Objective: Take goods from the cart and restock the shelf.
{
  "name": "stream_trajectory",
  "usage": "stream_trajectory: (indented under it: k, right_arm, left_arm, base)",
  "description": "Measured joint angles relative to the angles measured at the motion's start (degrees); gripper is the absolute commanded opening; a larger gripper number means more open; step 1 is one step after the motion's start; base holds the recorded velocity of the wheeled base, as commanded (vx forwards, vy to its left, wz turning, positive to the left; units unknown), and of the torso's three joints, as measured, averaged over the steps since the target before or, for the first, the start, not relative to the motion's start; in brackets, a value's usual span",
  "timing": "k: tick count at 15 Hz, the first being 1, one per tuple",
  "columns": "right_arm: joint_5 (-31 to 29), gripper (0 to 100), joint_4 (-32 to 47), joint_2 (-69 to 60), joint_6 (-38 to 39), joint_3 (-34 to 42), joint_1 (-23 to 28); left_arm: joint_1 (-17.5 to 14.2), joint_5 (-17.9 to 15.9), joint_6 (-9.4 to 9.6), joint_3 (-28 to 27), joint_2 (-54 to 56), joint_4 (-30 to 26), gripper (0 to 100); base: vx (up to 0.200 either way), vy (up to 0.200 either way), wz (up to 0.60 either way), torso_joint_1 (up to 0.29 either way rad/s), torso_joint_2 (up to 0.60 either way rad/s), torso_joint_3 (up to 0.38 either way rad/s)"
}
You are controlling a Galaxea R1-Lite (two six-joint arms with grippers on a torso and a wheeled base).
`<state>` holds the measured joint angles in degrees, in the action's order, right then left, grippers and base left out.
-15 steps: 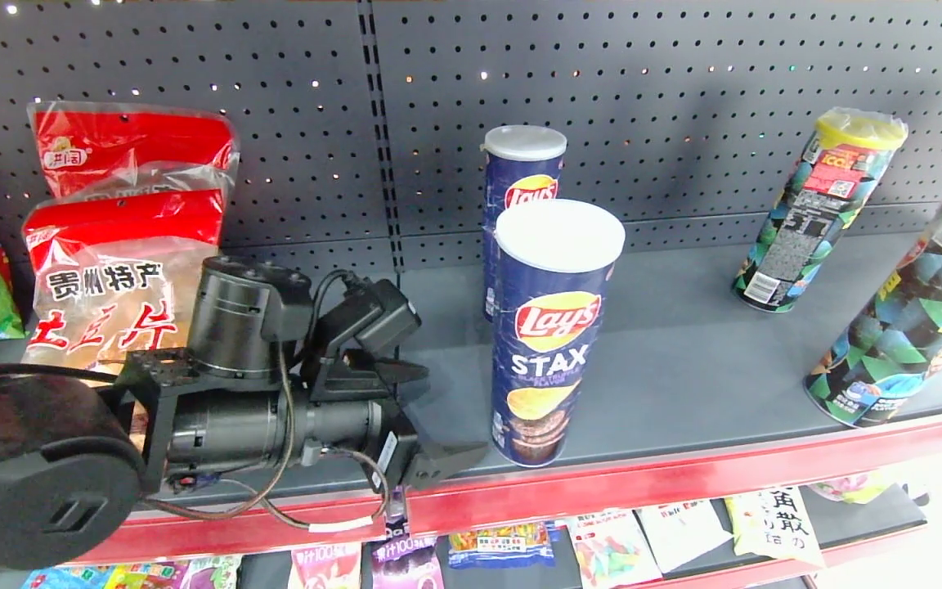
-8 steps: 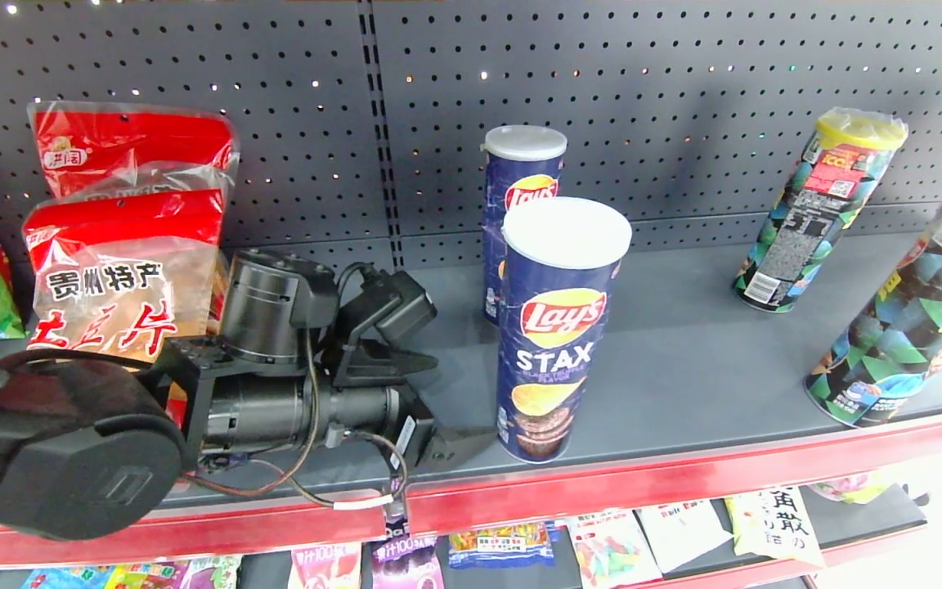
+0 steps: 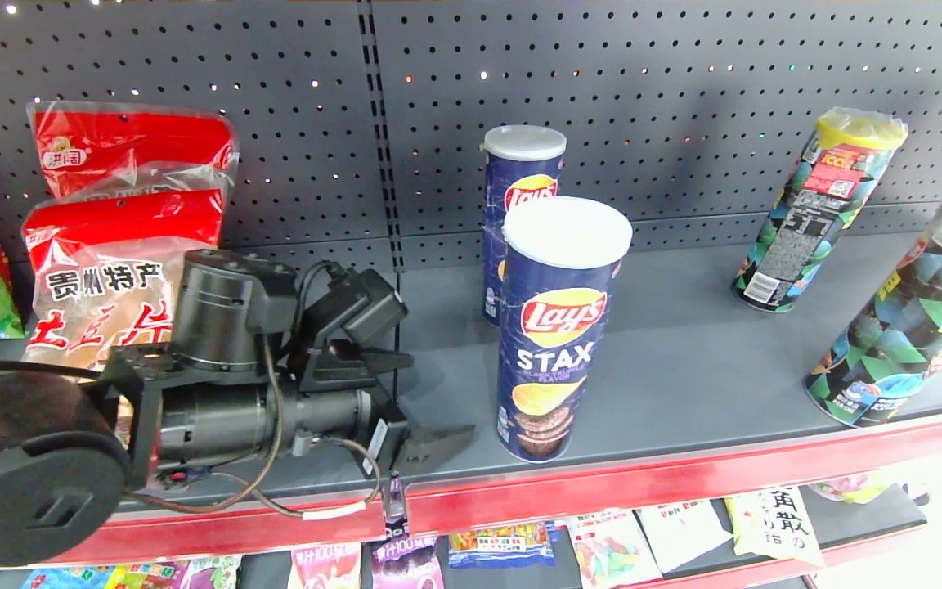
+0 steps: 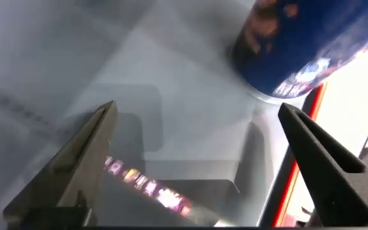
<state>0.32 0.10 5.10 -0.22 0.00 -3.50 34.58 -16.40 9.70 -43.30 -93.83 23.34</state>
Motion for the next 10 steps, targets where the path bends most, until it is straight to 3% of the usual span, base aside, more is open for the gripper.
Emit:
stream_trajectory:
  k: [2,5,8,9,10]
  right_arm:
    - [0.01,100,0.0,0.0,0.0,0.0,0.0]
    - [0.01,100,0.0,0.0,-0.02,0.0,0.0]
    - [0.0,100,0.0,0.0,0.0,0.0,0.0]
    - [0.0,100,0.0,0.0,0.0,0.0,0.0]
    - [0.01,100,-0.02,0.0,-0.02,0.0,0.0]
  left_arm:
    - [-2.1,2.85,0.22,4.14,6.51,-0.15,100]
    - [-5.97,10.57,0.12,11.28,19.69,-2.88,100]
    - [-12.29,16.64,-2.29,16.79,33.67,-9.52,100]
    - [-13.53,20.55,-3.13,17.98,37.13,-11.86,100]
    - [-14.58,26.62,-3.85,18.94,40.78,-14.32,100]
  base:
    - [0.0,0.0,0.0,0.0,0.0,0.0]
    - [0.0,0.0,0.0,0.0,0.0,0.0]
    - [0.0,0.0,0.0,0.0,0.0,0.0]
    - [0.0,0.0,0.0,0.0,0.0,0.0]
    - [0.0,0.0,0.0,0.0,0.0,0.0]
